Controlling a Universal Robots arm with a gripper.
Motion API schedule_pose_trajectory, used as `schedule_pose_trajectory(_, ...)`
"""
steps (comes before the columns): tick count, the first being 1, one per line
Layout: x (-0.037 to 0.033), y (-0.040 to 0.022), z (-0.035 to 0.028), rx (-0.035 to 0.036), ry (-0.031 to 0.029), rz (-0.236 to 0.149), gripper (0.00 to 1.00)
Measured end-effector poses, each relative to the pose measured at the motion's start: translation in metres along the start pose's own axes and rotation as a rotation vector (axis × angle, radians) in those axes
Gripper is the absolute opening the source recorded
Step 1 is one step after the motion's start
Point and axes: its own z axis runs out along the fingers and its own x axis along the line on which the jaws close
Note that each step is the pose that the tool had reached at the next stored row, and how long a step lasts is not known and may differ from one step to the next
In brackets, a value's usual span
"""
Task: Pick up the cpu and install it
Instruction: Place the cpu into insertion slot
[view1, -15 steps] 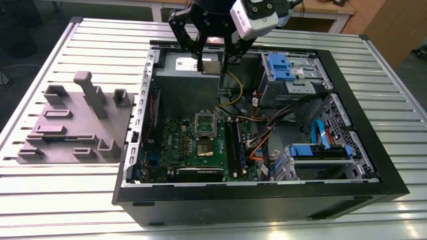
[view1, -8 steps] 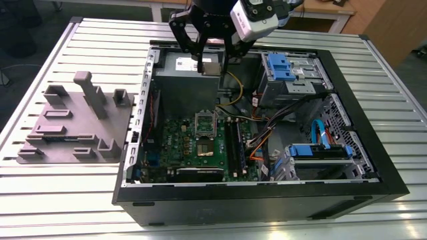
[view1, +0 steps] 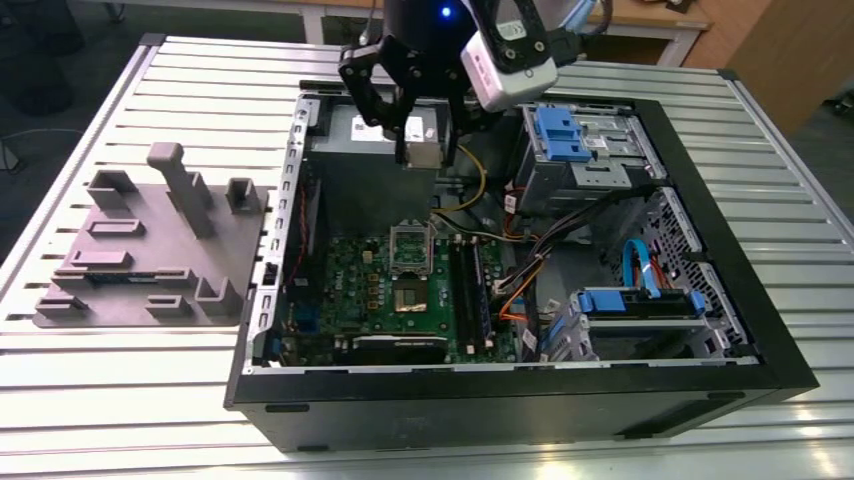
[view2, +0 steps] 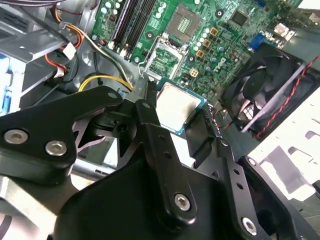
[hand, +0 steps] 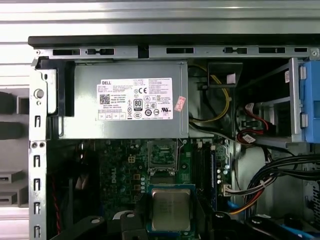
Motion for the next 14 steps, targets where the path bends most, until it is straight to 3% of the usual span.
schedule_pose_trajectory(8,-0.0027,-0.0017,0.014,0.0001,0.0,0.0,0.47)
schedule_pose_trajectory(14,-0.0028,-0.0026,0.021,0.0,0.0,0.0,0.47)
